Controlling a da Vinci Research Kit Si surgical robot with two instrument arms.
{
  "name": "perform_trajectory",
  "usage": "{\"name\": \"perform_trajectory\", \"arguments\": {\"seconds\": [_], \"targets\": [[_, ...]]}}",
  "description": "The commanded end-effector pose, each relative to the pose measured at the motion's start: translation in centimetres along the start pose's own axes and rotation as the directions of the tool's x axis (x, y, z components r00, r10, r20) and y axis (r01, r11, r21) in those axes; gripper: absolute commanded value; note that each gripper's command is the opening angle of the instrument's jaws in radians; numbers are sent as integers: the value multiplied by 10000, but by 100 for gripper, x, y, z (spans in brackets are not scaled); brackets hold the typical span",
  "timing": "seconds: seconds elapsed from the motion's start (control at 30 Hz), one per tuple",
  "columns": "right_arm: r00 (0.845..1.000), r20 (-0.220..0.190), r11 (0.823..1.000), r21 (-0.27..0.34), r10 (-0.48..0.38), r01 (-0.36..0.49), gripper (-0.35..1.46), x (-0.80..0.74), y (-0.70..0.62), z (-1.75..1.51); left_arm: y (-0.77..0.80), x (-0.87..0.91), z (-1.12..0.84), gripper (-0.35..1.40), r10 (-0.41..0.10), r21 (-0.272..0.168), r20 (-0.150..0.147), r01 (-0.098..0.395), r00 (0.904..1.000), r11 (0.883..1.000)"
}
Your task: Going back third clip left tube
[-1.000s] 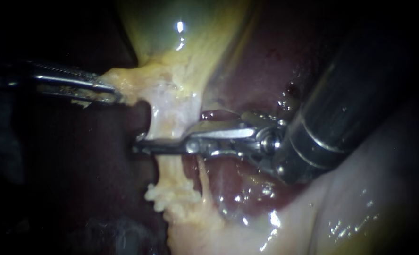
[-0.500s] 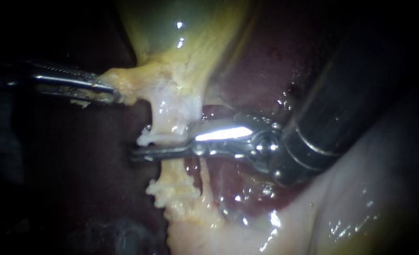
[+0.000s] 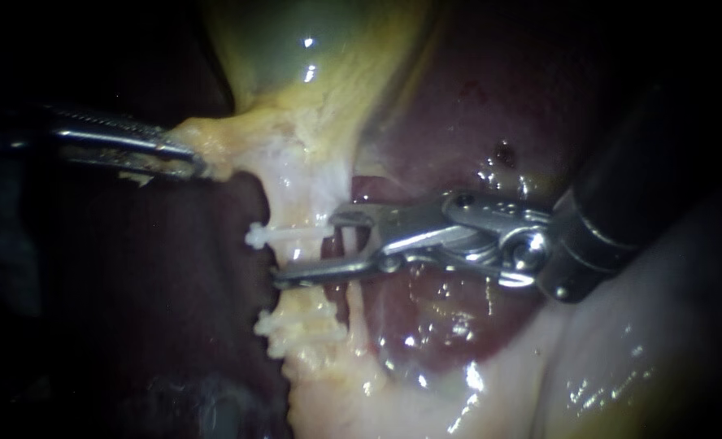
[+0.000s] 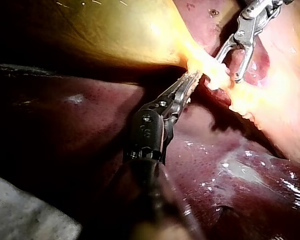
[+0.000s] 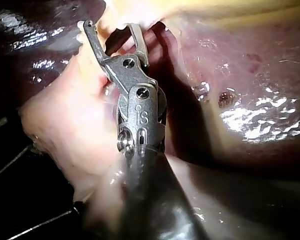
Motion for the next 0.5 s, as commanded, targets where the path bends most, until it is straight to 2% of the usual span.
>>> {"name": "perform_trajectory", "arguments": {"seconds": [0.03, 0.2, 0.43, 0.5], "targets": [[10000, 34, 10000, 0, -90, 90, 46, 2, -1, -9, 0, 0, -1, -35, 3, -4, -1, -3, 10000, 10000], [9986, 234, 9988, -119, -482, 485, 49, 12, -7, -41, 0, 0, -1, -35, 3, -4, -1, -3, 10000, 10000], [9871, 736, 9897, -65, -1421, 1430, 49, 23, -20, -83, 0, 0, -1, -35, 4, -5, -1, -4, 10000, 10000], [9856, 741, 9882, -69, -1520, 1529, 49, 24, -23, -91, 0, 0, -1, -35, 4, -5, -1, -4, 10000, 10000]]}}
